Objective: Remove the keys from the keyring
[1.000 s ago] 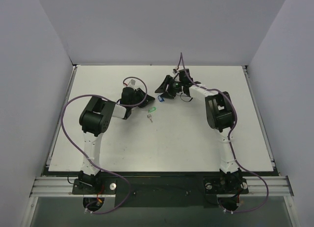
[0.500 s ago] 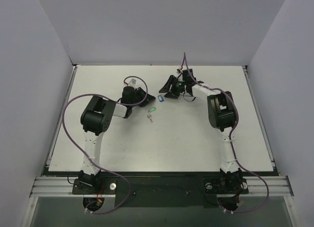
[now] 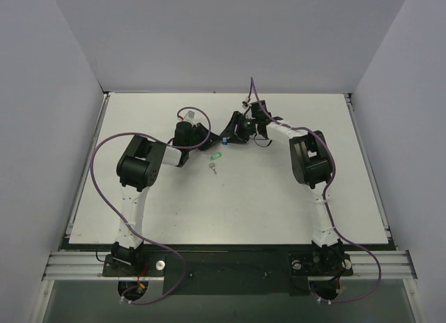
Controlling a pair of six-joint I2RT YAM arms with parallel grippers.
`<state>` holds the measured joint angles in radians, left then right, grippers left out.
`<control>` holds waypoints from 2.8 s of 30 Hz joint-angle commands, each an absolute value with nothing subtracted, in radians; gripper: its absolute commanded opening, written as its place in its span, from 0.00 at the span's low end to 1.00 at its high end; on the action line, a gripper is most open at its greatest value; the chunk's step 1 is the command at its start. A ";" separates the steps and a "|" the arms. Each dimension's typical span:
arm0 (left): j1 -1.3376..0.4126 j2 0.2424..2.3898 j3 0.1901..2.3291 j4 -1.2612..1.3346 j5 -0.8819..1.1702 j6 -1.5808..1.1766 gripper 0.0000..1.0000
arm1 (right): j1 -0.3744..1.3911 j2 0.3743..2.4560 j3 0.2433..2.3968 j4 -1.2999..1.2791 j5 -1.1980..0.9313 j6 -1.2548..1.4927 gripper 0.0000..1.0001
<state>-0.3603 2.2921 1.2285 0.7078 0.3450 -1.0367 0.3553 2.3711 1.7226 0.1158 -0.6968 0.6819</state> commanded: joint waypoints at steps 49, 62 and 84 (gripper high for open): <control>-0.348 2.362 1.238 0.842 0.430 -1.108 0.24 | 0.365 2.431 1.684 0.356 -0.713 0.900 0.31; -0.341 2.345 1.221 0.867 0.436 -1.124 0.24 | 0.360 2.421 1.683 0.247 -0.690 0.811 0.20; -0.318 2.070 1.126 0.690 0.531 -1.065 0.49 | 0.364 2.224 1.638 0.074 -0.706 0.686 0.00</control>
